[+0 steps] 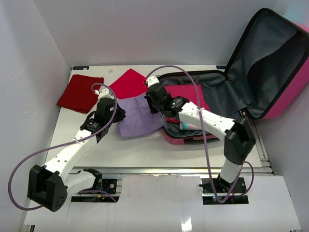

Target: Pack the luggage

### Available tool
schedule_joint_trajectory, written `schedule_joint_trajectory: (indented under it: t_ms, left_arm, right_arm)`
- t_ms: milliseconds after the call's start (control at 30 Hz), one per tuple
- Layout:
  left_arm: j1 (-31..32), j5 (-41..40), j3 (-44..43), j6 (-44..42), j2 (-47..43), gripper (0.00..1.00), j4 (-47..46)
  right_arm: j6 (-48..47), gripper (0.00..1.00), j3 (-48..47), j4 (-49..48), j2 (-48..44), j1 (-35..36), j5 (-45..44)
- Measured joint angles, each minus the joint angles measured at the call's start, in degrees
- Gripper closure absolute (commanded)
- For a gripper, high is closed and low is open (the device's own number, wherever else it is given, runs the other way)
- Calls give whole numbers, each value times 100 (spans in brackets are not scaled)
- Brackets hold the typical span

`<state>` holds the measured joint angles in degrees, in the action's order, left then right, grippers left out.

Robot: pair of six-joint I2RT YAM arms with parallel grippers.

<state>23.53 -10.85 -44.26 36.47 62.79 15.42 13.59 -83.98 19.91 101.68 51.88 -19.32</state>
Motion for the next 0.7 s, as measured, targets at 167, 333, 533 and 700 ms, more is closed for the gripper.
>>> schedule_joint_trajectory:
  t_ms: [167,333,533,700]
  left_arm:
    - [351,-222,-520,-5,192,100,305]
    - [752,-376,-1621,-70,812,100,400]
    - [1185,-495,-2978,-178,1804,100,339]
    - [1648,-527,-3909,-268,2928,100,113]
  right_arm:
    - [-178,92,-311,196,-640,0,-487]
    - [-358,92,-637,504,-841,-187,-855]
    - [-453,92,-631,735,-1174,-1170,-933]
    - [-593,92,-533,766,-1681,-1909,-953]
